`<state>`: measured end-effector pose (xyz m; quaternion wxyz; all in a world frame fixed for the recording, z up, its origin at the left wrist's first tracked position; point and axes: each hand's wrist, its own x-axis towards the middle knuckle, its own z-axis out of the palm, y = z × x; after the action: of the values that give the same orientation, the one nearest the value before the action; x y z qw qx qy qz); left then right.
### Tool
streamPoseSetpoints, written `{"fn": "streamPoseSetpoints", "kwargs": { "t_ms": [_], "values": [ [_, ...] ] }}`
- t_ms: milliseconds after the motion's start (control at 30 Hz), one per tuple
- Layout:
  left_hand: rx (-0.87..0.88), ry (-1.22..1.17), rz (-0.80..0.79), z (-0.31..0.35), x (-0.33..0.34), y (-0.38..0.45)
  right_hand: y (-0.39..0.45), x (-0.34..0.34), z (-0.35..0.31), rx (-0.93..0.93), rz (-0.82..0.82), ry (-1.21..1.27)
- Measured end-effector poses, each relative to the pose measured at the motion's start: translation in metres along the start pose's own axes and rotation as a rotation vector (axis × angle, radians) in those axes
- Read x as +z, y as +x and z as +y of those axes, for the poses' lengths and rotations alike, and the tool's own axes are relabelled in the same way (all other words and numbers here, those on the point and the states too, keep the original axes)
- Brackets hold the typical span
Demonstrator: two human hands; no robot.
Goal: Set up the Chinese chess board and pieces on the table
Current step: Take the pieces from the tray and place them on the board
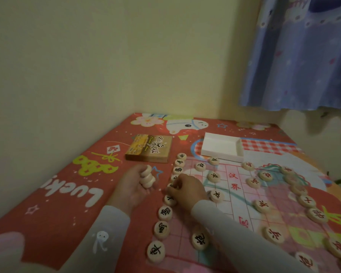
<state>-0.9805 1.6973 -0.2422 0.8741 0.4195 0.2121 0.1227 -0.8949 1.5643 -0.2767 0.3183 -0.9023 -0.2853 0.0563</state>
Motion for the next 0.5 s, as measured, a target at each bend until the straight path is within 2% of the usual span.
{"fn": "streamPoseSetpoints", "kwargs": {
  "t_ms": [133, 233, 367, 500],
  "values": [
    [-0.003, 0.028, 0.071, -0.005, 0.009, -0.001, -0.002, -0.009, 0.003, -0.047, 0.059, 0.043],
    [-0.008, 0.146, 0.067, -0.011, 0.017, -0.003, -0.005, -0.025, 0.009, -0.103, 0.136, 0.207],
    [-0.051, 0.299, -0.026, -0.019, 0.036, -0.008, -0.013, -0.045, 0.013, -0.209, 0.004, 0.508],
    [-0.123, 0.322, -0.101, -0.029, 0.057, -0.012, -0.024, -0.060, 0.019, -0.304, -0.011, 0.493]
  ]
}}
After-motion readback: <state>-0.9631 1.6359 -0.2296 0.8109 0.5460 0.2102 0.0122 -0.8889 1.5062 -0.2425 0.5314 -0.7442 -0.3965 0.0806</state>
